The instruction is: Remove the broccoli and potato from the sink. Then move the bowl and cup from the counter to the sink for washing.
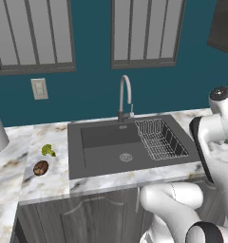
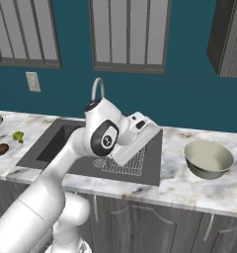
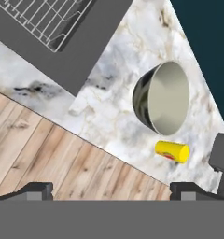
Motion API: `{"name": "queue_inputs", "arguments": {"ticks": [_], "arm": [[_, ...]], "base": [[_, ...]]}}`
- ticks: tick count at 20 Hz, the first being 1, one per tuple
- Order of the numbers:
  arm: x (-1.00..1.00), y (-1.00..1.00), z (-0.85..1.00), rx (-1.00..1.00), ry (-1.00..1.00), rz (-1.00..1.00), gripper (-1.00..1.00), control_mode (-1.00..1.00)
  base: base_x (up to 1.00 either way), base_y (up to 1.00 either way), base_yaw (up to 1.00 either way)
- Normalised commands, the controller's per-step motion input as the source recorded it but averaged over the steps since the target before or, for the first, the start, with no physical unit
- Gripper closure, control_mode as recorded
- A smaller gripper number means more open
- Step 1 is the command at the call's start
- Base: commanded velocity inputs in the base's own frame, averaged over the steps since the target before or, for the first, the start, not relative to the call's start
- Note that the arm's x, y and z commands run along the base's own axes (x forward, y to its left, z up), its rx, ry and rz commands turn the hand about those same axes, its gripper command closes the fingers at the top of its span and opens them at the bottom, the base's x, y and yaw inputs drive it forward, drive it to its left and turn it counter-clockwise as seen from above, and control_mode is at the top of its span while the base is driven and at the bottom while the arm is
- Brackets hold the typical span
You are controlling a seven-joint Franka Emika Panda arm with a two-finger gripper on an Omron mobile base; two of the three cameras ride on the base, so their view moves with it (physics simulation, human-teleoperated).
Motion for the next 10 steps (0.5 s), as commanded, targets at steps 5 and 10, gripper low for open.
{"name": "queue_inputs", "arguments": {"ticks": [5,10], "arm": [[0.09,-0.25,-0.06,0.0,0.02,0.0,-1.0,-1.0],[0.12,-0.2,-0.11,0.0,0.0,0.0,-1.0,-1.0]], "base": [[0.0,0.0,0.0],[0.0,0.0,0.0]]}}
